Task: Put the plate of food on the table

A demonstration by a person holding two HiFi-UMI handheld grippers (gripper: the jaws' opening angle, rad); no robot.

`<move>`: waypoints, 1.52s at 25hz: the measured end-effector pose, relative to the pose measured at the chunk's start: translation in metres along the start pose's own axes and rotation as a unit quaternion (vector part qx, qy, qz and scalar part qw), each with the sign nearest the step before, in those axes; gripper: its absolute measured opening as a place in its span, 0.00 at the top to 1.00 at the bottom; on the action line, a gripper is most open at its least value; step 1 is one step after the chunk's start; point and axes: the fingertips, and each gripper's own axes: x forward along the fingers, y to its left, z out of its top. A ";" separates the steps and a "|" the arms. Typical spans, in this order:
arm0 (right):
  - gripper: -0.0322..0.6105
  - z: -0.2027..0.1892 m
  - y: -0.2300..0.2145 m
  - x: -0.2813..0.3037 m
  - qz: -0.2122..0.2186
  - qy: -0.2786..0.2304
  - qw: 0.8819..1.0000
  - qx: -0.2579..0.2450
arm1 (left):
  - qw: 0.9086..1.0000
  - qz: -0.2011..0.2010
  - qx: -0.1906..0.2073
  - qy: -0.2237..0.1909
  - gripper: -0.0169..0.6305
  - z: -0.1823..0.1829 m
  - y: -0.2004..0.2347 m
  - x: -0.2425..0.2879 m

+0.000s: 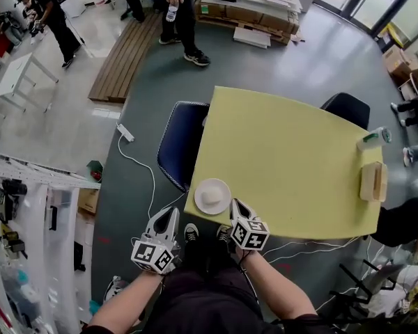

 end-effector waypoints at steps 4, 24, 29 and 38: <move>0.93 0.025 0.021 -0.024 0.024 -0.028 0.998 -0.059 | 1.000 -0.017 0.007 -0.007 0.96 0.013 -0.018 0.007; 0.93 0.110 0.050 -0.138 0.052 -0.131 0.981 -0.135 | 0.994 -0.092 0.037 -0.041 0.96 0.071 -0.108 0.009; 0.93 0.126 0.052 -0.154 0.052 -0.152 0.976 -0.150 | 0.989 -0.124 0.057 -0.056 0.96 0.091 -0.136 0.014; 0.93 0.131 0.059 -0.177 0.064 -0.168 0.972 -0.151 | 0.979 -0.174 0.092 -0.060 0.96 0.097 -0.165 0.007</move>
